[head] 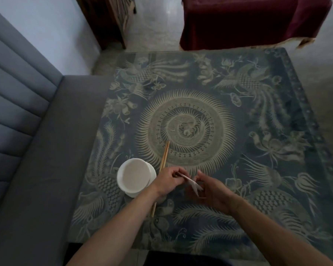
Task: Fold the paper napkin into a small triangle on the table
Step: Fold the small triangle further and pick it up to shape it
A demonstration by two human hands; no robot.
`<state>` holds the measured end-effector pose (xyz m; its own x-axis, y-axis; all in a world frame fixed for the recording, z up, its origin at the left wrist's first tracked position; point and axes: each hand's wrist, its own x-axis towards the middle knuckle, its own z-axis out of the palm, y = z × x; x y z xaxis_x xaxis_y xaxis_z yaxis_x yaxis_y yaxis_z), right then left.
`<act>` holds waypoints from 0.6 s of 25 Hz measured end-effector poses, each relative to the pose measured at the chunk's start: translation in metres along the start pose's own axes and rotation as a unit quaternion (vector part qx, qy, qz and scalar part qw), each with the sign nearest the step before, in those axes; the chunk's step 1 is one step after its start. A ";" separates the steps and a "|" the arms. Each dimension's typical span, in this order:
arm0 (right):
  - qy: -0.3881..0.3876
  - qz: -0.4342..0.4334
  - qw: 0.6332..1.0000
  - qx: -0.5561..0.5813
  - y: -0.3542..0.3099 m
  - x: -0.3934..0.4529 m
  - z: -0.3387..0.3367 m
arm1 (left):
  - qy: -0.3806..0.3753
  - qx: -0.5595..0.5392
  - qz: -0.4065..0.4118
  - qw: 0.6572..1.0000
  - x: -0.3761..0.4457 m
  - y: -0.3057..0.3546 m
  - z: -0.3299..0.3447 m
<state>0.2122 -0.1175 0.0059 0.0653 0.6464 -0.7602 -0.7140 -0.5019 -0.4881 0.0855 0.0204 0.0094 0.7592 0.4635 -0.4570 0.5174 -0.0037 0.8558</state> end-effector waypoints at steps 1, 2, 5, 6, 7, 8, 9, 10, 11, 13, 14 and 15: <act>-0.006 -0.013 1.000 0.005 -0.001 0.001 0.005 | 0.000 -0.001 0.010 1.000 -0.003 0.001 -0.004; -0.008 -0.029 1.000 -0.004 -0.001 0.004 0.009 | 0.002 -0.005 0.017 1.000 -0.005 0.003 -0.008; 0.016 -0.055 0.996 -0.064 -0.004 0.011 0.014 | 0.032 -0.037 0.004 0.999 -0.008 0.001 -0.011; 0.022 -0.060 0.994 -0.086 -0.005 0.014 0.013 | 0.054 -0.052 -0.007 0.997 -0.009 0.000 -0.010; 0.028 -0.061 0.991 -0.112 -0.006 0.015 0.012 | 0.083 -0.064 -0.021 0.994 -0.010 -0.002 -0.007; 0.031 -0.062 0.988 -0.135 -0.006 0.017 0.011 | 0.109 -0.068 -0.038 0.991 -0.010 -0.003 -0.004; 0.037 -0.060 0.986 -0.152 -0.005 0.019 0.010 | 0.131 -0.063 -0.059 0.988 -0.011 -0.005 -0.001; 0.045 -0.058 0.984 -0.160 -0.003 0.021 0.010 | 0.142 -0.066 -0.084 0.984 -0.013 -0.006 0.001; 0.056 -0.054 0.985 -0.155 -0.002 0.023 0.011 | 0.142 -0.086 -0.105 0.981 -0.014 -0.007 0.003; 0.071 -0.037 0.992 -0.097 0.001 0.029 0.014 | 0.112 -0.172 -0.133 0.970 -0.018 -0.010 0.004; 0.069 -0.024 0.996 -0.050 0.002 0.033 0.015 | 0.089 -0.209 -0.137 0.964 -0.021 -0.011 0.004; 0.064 -0.013 0.998 -0.004 0.003 0.036 0.017 | 0.071 -0.230 -0.129 0.962 -0.023 -0.013 0.003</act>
<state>0.2004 -0.0861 -0.0156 0.1720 0.5806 -0.7958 -0.7056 -0.4911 -0.5108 0.0624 0.0070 0.0080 0.5502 0.5124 -0.6594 0.4280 0.5050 0.7495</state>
